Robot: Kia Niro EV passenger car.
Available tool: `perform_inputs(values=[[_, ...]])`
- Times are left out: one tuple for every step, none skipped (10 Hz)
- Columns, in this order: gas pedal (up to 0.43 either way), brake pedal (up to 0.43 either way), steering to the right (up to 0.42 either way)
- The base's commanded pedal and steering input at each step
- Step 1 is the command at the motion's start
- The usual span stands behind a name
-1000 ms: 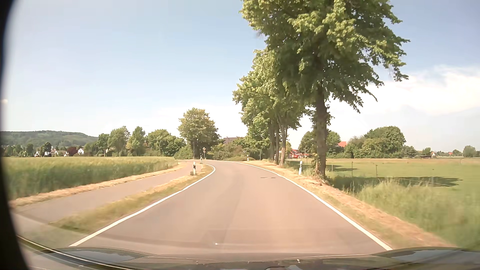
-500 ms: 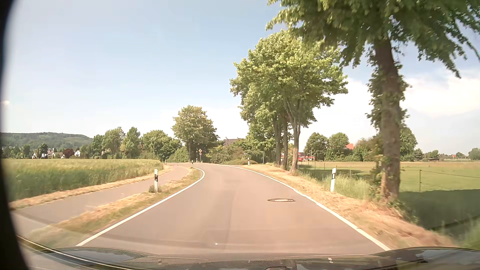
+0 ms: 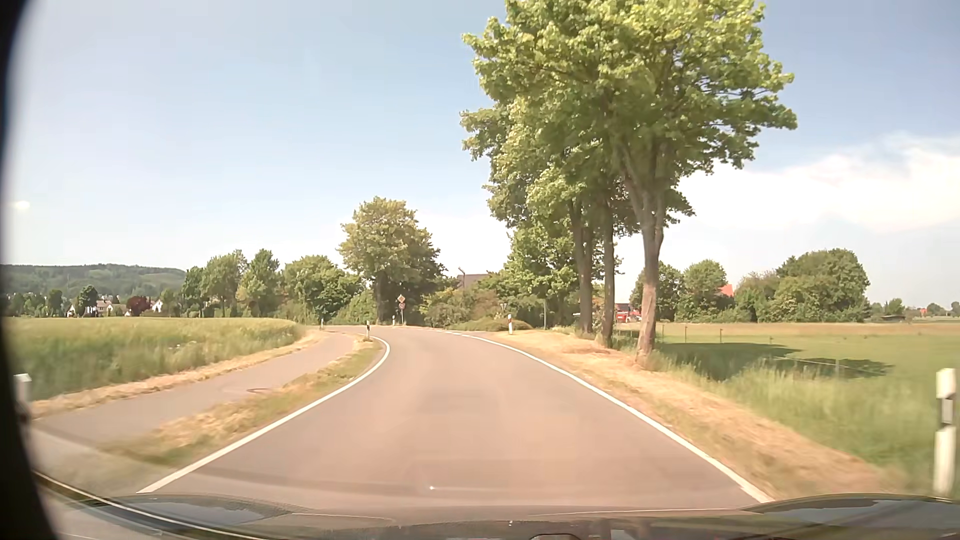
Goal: Follow the waypoints while adhering to traffic rules and regulations
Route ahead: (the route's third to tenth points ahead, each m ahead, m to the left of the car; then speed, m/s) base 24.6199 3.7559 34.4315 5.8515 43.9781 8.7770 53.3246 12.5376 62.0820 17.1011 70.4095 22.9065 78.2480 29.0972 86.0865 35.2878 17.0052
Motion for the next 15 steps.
perform_inputs(values=[[0.138,0.0,-0.029],[0.15,0.0,-0.029],[0.15,0.0,-0.031],[0.15,0.0,-0.035],[0.157,0.0,-0.037],[0.157,0.0,-0.037],[0.189,0.0,-0.038],[0.197,0.0,-0.038],[0.209,0.0,-0.043],[0.22,0.0,-0.05],[0.22,0.0,-0.056],[0.22,0.0,-0.058],[0.22,0.0,-0.06],[0.22,0.0,-0.06],[0.22,0.0,-0.059]])
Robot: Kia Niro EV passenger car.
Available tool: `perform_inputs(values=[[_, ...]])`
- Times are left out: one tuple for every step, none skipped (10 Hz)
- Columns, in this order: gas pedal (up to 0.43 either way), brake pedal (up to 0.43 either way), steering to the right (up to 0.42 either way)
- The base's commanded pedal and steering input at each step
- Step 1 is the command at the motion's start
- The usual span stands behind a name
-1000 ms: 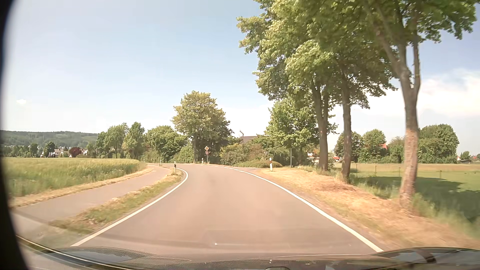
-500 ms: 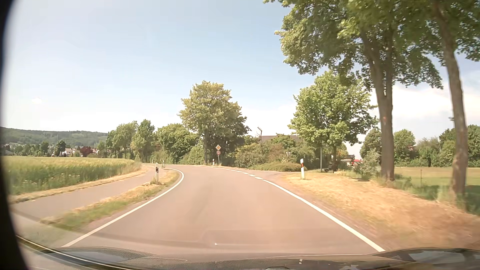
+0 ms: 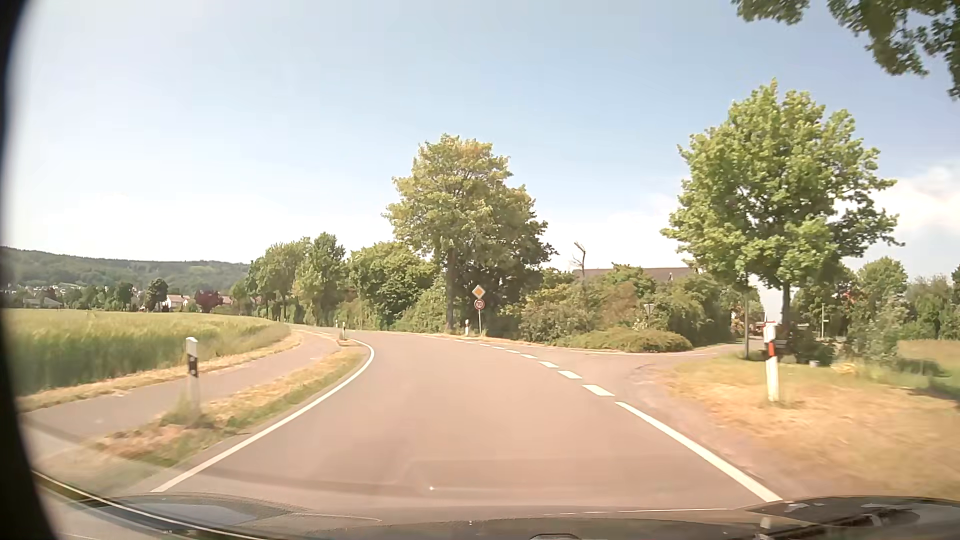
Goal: Follow the waypoints while adhering to traffic rules and regulations
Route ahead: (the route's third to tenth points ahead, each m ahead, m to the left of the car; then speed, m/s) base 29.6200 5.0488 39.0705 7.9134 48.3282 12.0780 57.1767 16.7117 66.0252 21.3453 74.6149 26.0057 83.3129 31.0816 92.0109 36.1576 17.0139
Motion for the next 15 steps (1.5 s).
perform_inputs(values=[[0.22,0.0,-0.056],[0.22,0.0,-0.051],[0.22,0.0,-0.051],[0.22,0.0,-0.051],[0.22,0.0,-0.051],[0.22,0.0,-0.049],[0.22,0.0,-0.048],[0.22,0.0,-0.048],[0.22,0.0,-0.048],[0.228,0.0,-0.048],[0.228,0.0,-0.048],[0.24,0.0,-0.048],[0.24,0.0,-0.046],[0.248,0.0,-0.044],[0.248,0.0,-0.043]])
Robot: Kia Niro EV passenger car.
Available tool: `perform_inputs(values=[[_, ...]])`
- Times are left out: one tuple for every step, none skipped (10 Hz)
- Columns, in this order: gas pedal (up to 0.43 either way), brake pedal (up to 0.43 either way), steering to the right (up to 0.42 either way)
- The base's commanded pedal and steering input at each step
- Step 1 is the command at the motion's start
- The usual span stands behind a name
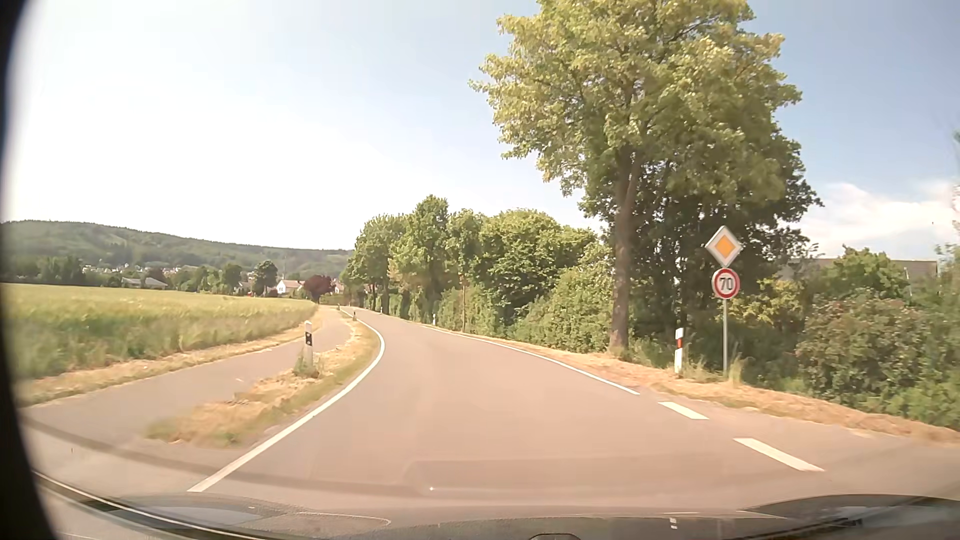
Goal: Follow the waypoints while adhering to traffic rules and regulations
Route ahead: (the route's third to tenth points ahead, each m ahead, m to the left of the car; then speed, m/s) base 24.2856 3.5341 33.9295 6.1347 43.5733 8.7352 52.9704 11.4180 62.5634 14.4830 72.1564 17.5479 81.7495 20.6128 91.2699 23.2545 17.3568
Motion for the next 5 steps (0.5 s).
perform_inputs(values=[[0.248,0.0,-0.043],[0.26,0.0,-0.043],[0.26,0.0,-0.043],[0.26,0.0,-0.042],[0.26,0.0,-0.042]])
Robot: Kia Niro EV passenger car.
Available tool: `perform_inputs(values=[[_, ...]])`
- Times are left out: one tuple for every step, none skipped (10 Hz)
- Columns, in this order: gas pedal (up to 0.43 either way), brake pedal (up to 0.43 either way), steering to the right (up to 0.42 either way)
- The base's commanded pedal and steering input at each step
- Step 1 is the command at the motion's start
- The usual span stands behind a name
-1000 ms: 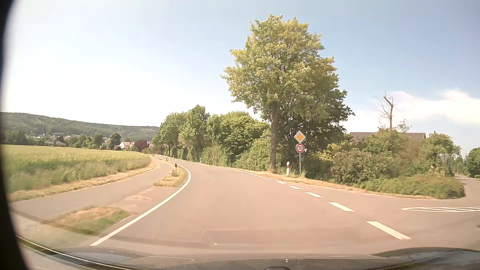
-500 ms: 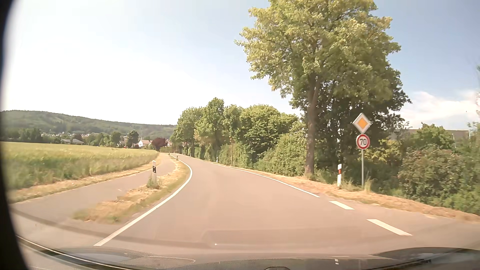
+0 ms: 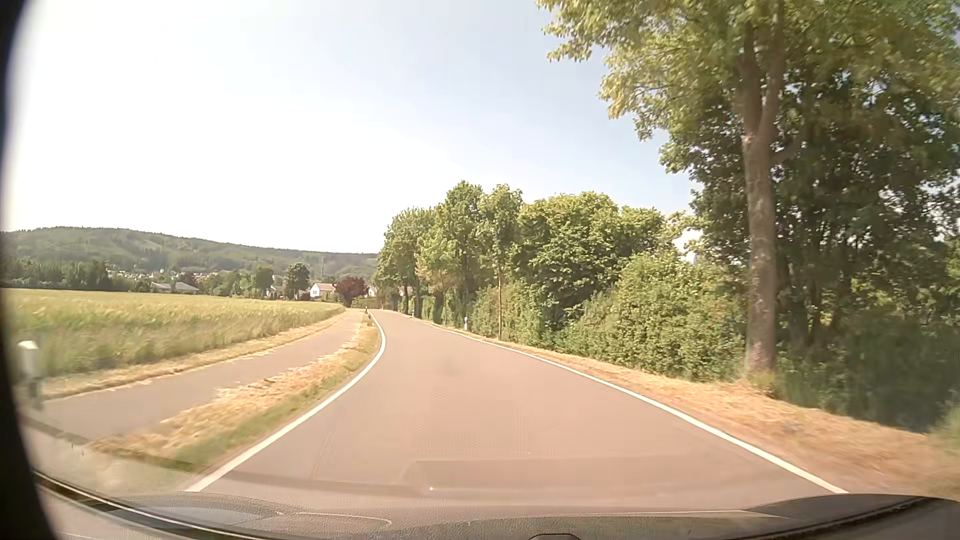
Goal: Follow the waypoints while adhering to traffic rules and regulations
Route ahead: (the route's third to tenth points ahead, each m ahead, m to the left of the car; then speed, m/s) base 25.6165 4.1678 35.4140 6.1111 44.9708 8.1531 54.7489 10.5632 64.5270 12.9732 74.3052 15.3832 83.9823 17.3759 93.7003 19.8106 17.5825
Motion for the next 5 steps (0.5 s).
perform_inputs(values=[[0.268,0.0,-0.042],[0.268,0.0,-0.041],[0.268,0.0,-0.039],[0.268,0.0,-0.039],[0.268,0.0,-0.039]])
